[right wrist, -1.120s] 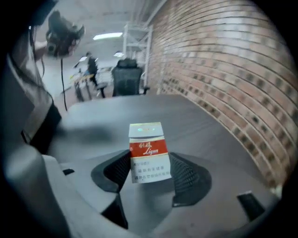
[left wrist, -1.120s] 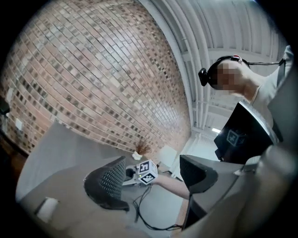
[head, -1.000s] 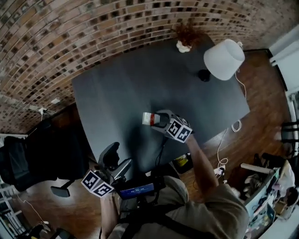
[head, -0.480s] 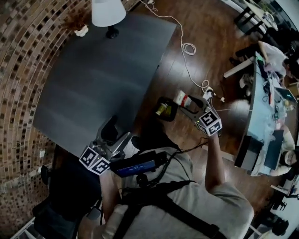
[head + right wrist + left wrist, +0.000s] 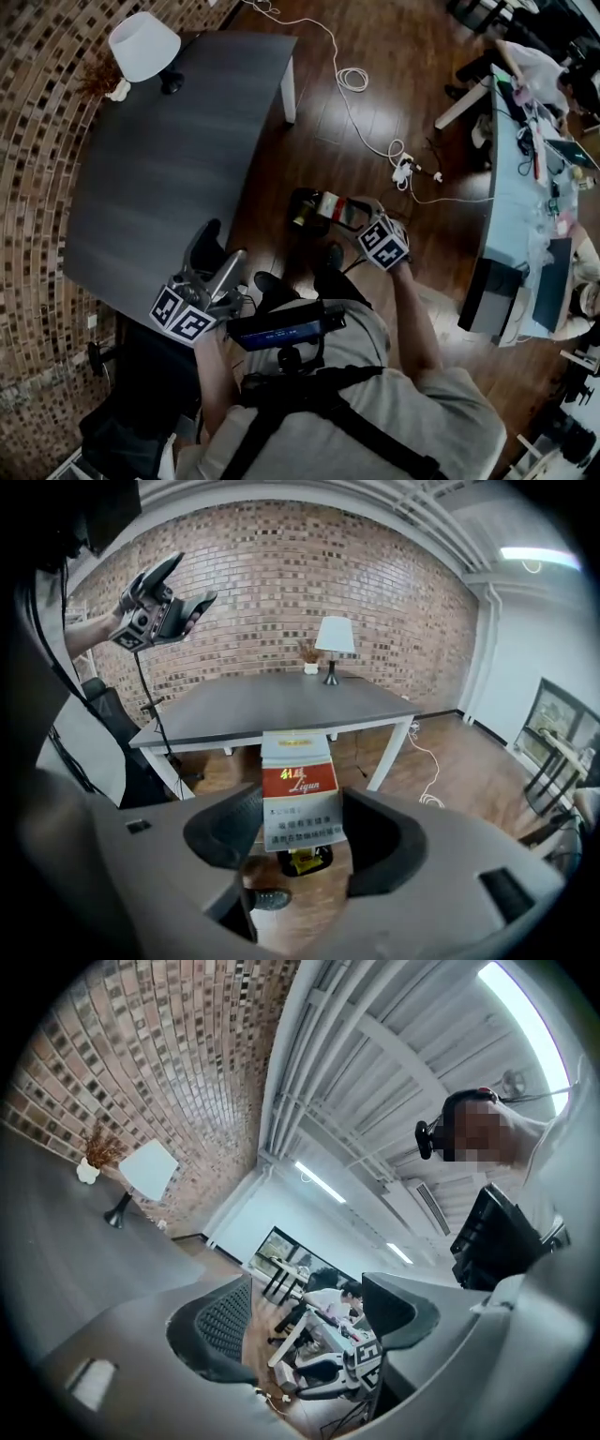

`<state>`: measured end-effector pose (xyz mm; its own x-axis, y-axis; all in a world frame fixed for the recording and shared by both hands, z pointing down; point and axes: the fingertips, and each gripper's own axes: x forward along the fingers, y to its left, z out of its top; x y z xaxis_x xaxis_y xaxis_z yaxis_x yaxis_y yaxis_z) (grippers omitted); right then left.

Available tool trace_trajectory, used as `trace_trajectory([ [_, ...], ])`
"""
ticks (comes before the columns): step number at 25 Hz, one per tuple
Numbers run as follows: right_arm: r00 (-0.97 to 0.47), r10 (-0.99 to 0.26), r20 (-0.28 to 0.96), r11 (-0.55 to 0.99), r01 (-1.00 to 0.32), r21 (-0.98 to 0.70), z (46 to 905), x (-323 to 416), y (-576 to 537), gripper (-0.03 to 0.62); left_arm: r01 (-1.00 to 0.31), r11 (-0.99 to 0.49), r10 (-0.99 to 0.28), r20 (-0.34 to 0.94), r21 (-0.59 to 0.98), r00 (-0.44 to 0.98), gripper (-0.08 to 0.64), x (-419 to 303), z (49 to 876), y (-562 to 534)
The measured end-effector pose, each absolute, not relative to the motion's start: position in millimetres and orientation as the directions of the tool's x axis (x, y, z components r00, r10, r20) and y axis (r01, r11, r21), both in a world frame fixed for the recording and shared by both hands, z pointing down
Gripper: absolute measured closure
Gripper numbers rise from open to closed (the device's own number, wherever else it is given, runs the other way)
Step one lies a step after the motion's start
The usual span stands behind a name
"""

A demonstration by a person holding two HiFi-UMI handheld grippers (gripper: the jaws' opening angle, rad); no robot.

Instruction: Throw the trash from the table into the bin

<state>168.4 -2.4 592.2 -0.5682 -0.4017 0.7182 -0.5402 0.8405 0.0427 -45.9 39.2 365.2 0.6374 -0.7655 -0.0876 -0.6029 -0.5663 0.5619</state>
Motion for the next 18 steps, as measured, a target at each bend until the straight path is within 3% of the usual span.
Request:
trace_trajectory([
  [9, -0.596, -0.318, 0.737, 0.881, -0.473, -0.002, 636, 178, -16, 0.321, -0.588, -0.575, -0.741, -0.058, 0.568, 0.669, 0.192, 10, 367, 13],
  [18, -0.541, -0.323, 0.777, 0.855, -0.518, -0.004, 657, 160, -30, 0.321, -0.502, -0.631, -0.669, -0.087, 0.591, 0.738, 0.193, 13, 373, -43],
])
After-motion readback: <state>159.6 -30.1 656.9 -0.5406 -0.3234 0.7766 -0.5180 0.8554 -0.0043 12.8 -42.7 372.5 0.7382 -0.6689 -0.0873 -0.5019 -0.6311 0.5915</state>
